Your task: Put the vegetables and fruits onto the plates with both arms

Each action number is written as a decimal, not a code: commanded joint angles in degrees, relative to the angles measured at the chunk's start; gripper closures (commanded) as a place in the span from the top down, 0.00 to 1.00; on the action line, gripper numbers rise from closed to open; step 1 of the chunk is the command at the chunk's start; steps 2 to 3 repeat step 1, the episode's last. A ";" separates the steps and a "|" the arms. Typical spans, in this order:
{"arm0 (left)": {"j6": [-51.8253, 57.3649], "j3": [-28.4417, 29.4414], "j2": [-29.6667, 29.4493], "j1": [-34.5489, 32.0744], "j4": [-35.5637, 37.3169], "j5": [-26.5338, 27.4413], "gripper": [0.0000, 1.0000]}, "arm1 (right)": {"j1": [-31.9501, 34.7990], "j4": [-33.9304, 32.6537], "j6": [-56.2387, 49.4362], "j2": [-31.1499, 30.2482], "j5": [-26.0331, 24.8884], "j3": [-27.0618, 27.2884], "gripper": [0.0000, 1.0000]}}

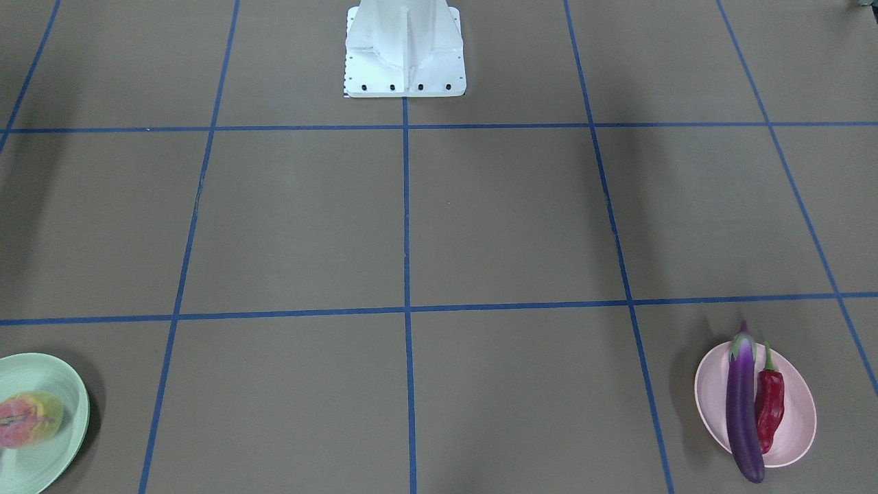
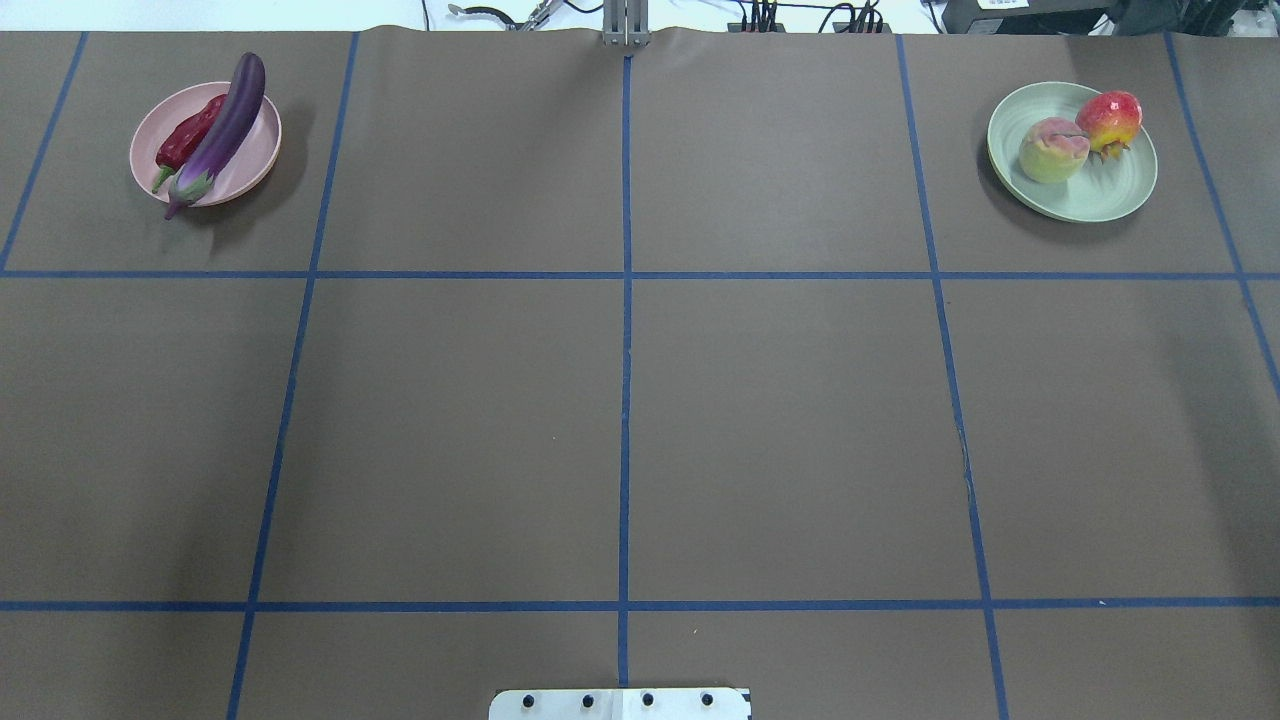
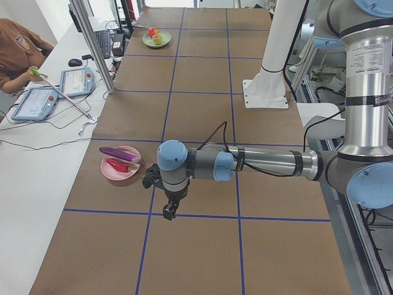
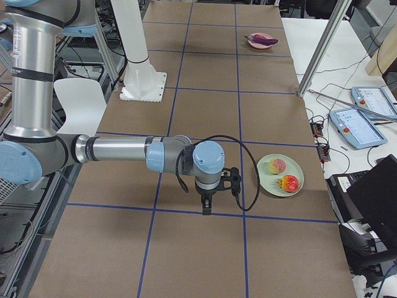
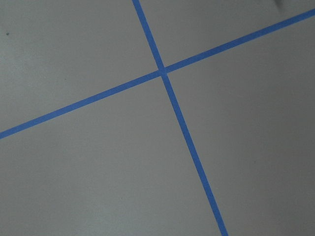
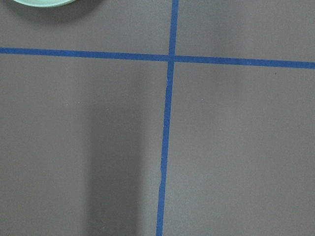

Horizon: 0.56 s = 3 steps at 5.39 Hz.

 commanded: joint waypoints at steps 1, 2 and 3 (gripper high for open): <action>0.09 0.00 -0.09 0.00 0.00 0.02 1.00 | 0.00 0.00 0.00 0.10 0.09 0.07 1.00; 0.09 0.00 -0.09 0.00 0.00 0.02 1.00 | 0.00 0.00 0.00 0.10 0.09 0.07 1.00; 0.09 0.00 -0.09 0.00 0.00 0.02 1.00 | 0.00 0.00 0.00 0.10 0.09 0.07 1.00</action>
